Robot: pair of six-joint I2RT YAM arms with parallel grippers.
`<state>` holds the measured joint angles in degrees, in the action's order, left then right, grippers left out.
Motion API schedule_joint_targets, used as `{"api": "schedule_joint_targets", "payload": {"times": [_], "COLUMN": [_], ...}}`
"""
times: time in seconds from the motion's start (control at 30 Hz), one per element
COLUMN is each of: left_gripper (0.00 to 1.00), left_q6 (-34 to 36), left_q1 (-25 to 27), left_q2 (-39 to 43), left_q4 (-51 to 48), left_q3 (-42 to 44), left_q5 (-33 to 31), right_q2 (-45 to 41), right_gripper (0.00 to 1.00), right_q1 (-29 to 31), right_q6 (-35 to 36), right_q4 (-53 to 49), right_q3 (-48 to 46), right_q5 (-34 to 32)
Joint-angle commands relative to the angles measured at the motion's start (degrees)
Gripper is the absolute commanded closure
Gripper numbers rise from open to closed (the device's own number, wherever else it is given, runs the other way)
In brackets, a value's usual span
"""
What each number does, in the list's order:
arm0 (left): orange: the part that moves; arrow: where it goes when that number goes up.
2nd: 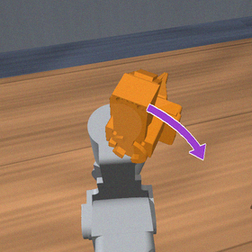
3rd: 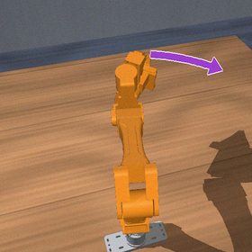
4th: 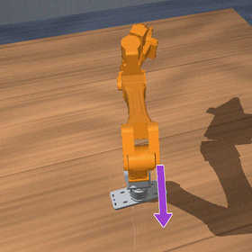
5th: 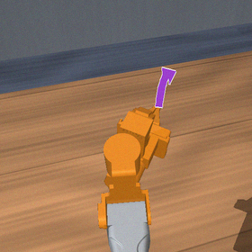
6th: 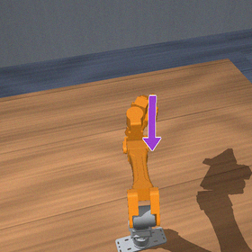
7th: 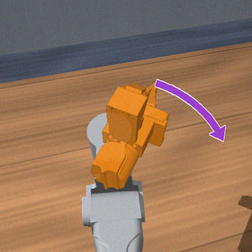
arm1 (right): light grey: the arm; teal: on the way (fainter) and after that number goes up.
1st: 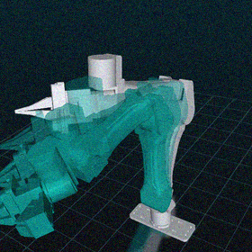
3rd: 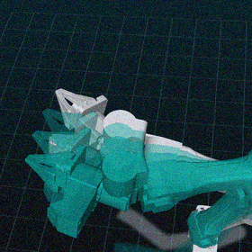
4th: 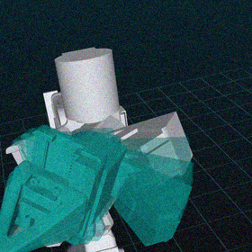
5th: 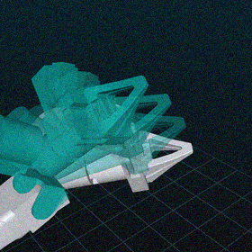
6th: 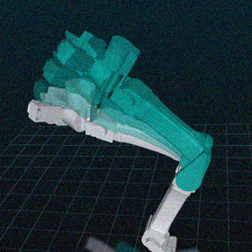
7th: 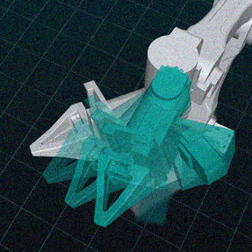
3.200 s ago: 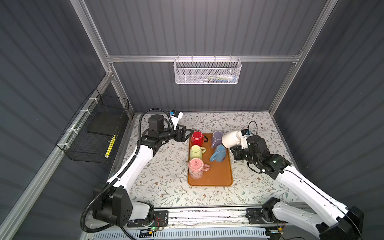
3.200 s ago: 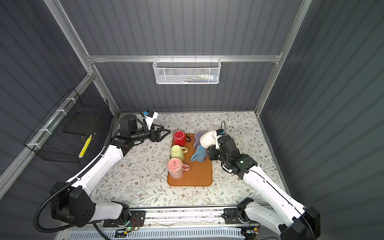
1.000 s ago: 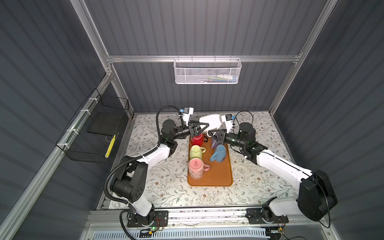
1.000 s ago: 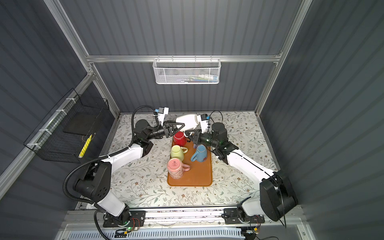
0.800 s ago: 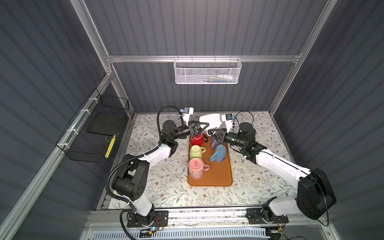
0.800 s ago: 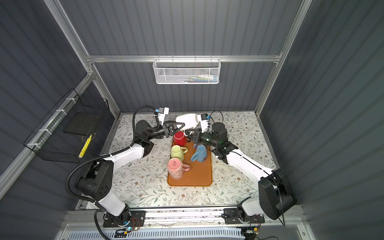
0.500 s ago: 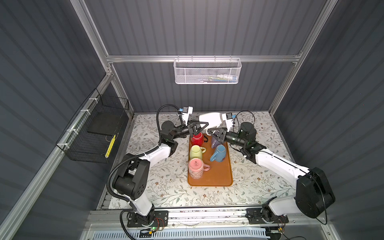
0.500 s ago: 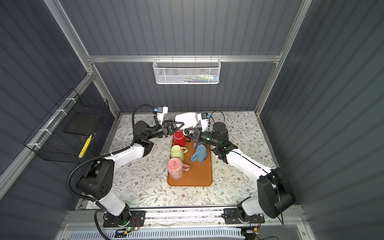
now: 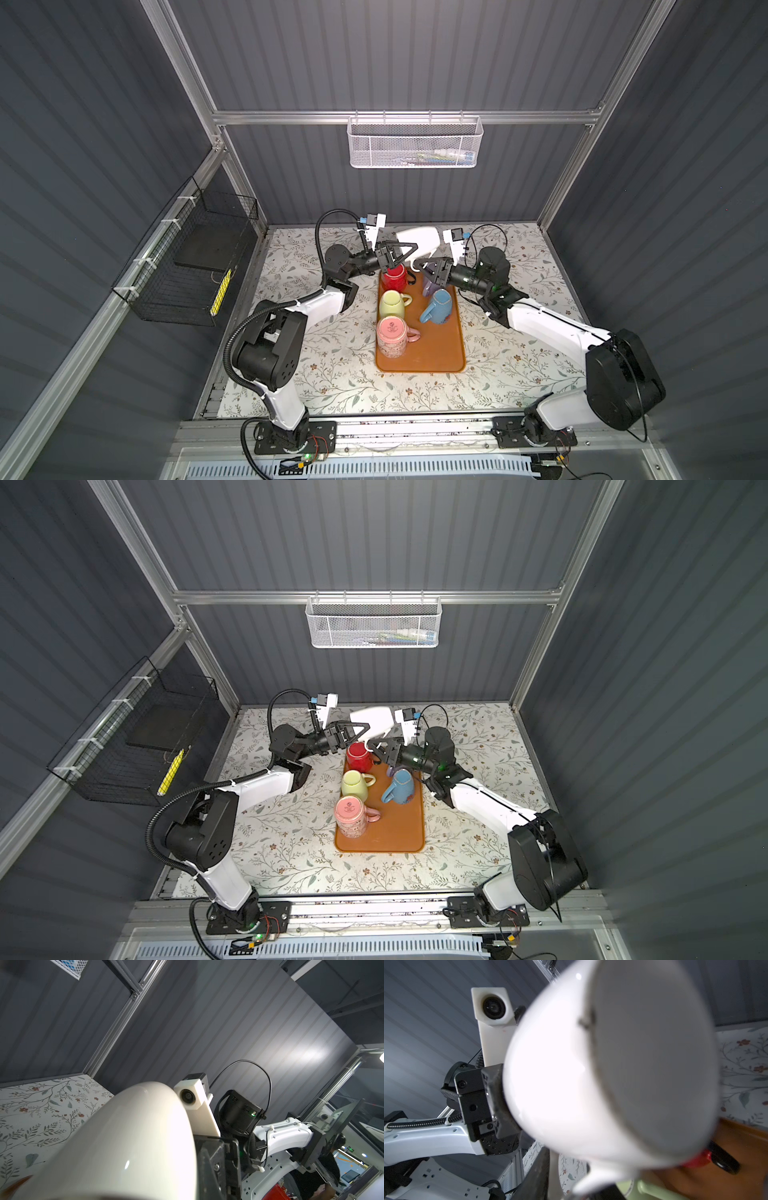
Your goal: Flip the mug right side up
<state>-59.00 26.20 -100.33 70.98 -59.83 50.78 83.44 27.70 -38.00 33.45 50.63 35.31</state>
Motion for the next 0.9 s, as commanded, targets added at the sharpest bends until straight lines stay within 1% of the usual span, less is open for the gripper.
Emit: {"api": "schedule_joint_targets", "payload": {"times": [0.0, 0.07, 0.2, 0.4, 0.53, 0.6, 0.7, 0.87], "left_gripper": [1.0, 1.0, 1.0, 1.0, 1.0, 1.0, 1.0, 1.0], "left_q6": [-1.1, -1.4, -0.6, 4.5, 10.9, 15.8, 21.2, 26.6], "left_q1": [0.7, 0.7, 0.6, 0.0, -0.3, -0.4, -0.5, -1.3], "left_q2": [0.0, -0.1, 0.0, 2.2, 5.1, 7.0, 9.3, 11.6], "left_q4": [4.0, 4.4, 3.4, -4.3, -14.2, -22.1, -30.7, -40.0], "left_q3": [-1.9, -1.9, -1.8, -1.6, -1.6, -2.1, -3.0, -4.5], "left_q5": [-0.5, -0.5, -0.5, -1.2, -2.8, -4.2, -6.4, -9.0], "right_q2": [1.0, 1.4, 1.7, 1.4, 1.2, 1.1, 0.9, 0.3], "right_gripper": [0.67, 0.66, 0.62, 0.57, 0.54, 0.53, 0.52, 0.5], "right_q1": [0.1, -0.1, -0.2, -0.9, -1.3, -1.6, -2.0, -2.3], "right_q6": [0.3, -0.5, -0.8, -0.7, -0.9, -1.0, -1.6, -1.5], "right_q4": [5.5, 6.5, 7.0, 6.5, 5.1, 4.1, 3.1, 2.1], "right_q3": [-0.8, -1.1, -1.4, -2.4, -2.7, -2.8, -2.8, -3.2], "right_q5": [0.0, 0.3, 0.3, -0.1, -1.0, -1.7, -2.1, -2.6]}}
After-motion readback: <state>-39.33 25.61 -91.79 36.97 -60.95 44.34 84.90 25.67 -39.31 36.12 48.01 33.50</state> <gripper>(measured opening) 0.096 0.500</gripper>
